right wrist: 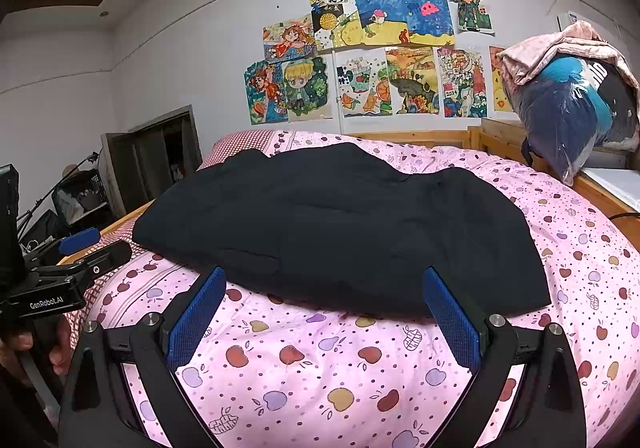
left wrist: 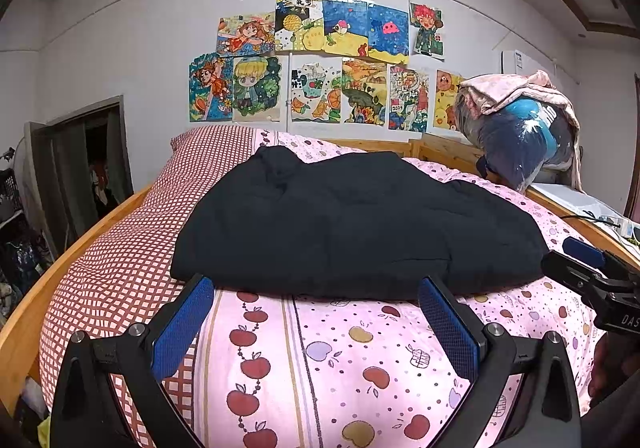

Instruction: Fold large clothes

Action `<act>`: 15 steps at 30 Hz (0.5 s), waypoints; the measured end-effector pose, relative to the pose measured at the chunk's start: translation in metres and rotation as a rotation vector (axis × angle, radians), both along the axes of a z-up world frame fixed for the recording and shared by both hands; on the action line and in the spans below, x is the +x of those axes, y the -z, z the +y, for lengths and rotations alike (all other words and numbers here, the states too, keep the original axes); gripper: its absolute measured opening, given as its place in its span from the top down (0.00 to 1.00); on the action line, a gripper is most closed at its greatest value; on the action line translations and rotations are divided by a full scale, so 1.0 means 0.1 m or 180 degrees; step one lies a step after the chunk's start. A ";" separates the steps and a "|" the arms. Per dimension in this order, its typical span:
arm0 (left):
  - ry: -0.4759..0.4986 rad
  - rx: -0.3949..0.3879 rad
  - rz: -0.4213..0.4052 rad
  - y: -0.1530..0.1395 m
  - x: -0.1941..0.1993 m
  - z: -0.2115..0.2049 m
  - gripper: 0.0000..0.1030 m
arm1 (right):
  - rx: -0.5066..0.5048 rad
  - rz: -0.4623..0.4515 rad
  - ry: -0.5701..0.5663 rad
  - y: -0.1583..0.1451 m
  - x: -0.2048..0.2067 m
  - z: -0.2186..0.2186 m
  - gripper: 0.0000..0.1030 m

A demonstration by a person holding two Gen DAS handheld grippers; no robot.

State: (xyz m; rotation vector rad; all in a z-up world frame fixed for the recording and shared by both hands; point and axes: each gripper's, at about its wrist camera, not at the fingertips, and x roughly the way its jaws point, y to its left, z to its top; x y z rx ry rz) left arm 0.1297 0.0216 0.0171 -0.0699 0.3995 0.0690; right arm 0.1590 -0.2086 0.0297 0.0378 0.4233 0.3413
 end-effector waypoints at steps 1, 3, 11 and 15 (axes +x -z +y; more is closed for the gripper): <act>0.0006 0.0000 0.0004 0.01 0.00 0.00 0.00 | -0.0001 0.0000 0.0001 0.00 0.00 0.00 0.06; 0.0010 0.0004 0.0007 0.01 -0.01 0.00 0.00 | -0.0003 0.0000 0.0001 0.00 0.00 0.00 0.06; 0.0006 0.0004 0.0004 0.01 -0.01 -0.01 0.00 | -0.0004 0.0003 -0.0001 0.00 0.00 0.00 0.06; 0.0006 0.0007 0.0002 0.02 -0.01 -0.01 0.00 | -0.0001 0.0005 0.0000 0.00 0.00 0.01 0.06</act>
